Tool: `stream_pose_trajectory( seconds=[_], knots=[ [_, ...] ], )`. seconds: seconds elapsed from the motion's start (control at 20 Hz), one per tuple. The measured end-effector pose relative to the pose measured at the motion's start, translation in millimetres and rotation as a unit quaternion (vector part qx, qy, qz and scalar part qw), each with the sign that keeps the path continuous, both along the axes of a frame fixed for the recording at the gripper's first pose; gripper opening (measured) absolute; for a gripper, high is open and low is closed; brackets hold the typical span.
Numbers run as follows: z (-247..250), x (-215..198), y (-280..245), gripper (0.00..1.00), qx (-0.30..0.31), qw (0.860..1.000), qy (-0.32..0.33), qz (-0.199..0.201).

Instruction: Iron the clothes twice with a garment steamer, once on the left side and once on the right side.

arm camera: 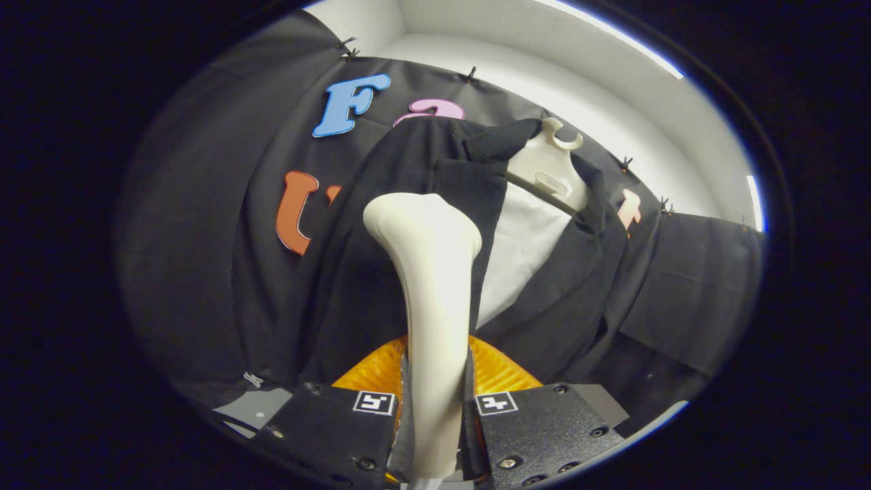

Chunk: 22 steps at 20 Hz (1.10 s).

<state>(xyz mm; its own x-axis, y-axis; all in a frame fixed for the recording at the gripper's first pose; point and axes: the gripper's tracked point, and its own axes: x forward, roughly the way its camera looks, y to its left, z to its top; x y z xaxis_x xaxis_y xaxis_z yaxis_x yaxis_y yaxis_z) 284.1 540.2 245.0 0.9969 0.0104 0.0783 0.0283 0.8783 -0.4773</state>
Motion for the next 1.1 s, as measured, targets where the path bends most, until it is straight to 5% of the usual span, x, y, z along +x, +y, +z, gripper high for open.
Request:
stream_pose_trajectory(
  seconds=[1.1],
  knots=[
    [-131.2, 9.8, -38.0, 0.3, -0.04, 0.997, 0.058, -0.029]
  ],
)
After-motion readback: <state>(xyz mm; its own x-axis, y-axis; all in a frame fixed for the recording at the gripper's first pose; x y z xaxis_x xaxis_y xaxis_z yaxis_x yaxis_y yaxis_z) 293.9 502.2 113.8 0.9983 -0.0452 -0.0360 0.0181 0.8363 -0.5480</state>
